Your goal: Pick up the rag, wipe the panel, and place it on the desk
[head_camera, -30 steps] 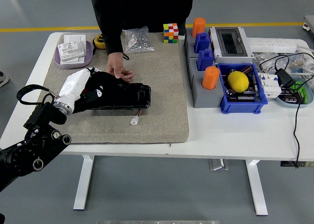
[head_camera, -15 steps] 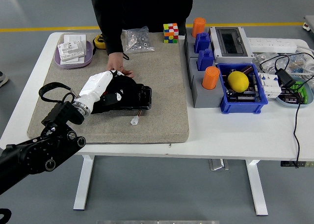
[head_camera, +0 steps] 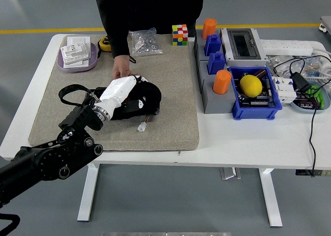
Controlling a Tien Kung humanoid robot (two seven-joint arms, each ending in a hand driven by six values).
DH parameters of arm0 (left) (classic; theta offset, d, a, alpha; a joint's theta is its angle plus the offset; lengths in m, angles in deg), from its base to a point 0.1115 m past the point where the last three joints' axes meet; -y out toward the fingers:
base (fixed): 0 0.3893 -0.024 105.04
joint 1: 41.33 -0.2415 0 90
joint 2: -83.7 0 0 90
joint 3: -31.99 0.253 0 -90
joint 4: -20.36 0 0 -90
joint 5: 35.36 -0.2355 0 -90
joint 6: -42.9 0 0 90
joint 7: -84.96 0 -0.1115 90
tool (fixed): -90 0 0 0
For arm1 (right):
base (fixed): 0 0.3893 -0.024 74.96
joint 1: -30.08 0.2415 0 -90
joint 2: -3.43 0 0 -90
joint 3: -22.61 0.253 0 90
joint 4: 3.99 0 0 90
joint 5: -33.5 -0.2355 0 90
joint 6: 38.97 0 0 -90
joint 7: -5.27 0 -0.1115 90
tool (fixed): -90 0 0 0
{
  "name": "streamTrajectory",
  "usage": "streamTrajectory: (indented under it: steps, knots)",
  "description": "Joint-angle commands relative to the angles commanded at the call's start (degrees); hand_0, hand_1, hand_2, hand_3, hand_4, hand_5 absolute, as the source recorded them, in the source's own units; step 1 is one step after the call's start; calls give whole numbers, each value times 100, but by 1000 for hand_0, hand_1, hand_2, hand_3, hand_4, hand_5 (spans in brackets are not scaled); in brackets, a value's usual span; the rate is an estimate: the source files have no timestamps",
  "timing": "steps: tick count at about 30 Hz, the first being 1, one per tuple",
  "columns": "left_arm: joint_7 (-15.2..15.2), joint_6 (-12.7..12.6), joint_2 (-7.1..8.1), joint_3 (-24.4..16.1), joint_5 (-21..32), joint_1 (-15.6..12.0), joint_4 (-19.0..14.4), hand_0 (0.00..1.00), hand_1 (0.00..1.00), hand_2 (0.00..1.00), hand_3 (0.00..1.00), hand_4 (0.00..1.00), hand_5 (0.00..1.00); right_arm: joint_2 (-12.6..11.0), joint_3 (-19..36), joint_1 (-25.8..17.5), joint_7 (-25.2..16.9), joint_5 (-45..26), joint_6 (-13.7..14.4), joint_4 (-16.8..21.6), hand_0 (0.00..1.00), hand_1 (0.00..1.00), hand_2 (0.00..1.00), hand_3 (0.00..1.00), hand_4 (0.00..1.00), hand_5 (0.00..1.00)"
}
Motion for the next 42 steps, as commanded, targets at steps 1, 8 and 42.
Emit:
streamTrajectory:
  steps: [1, 8, 42]
  knots:
    - [-5, 6, -7, 15, 6, 4, 1, 286, 165, 505, 382, 2, 2, -1, -1, 0, 3, 3, -4, -1, 712, 558, 677, 635, 998, 656]
    - [-19, 5, -91, 123, 27, 36, -6, 282, 167, 507, 386, 2, 2, -14, 21, 2, 26, 24, -16, -6, 712, 558, 677, 636, 998, 655]
    - [-123, -111, 34, -131, -43, -116, 226, 279, 166, 506, 386, 2, 2, 26, 23, -69, 31, -3, 28, -2, 711, 558, 676, 634, 998, 657]
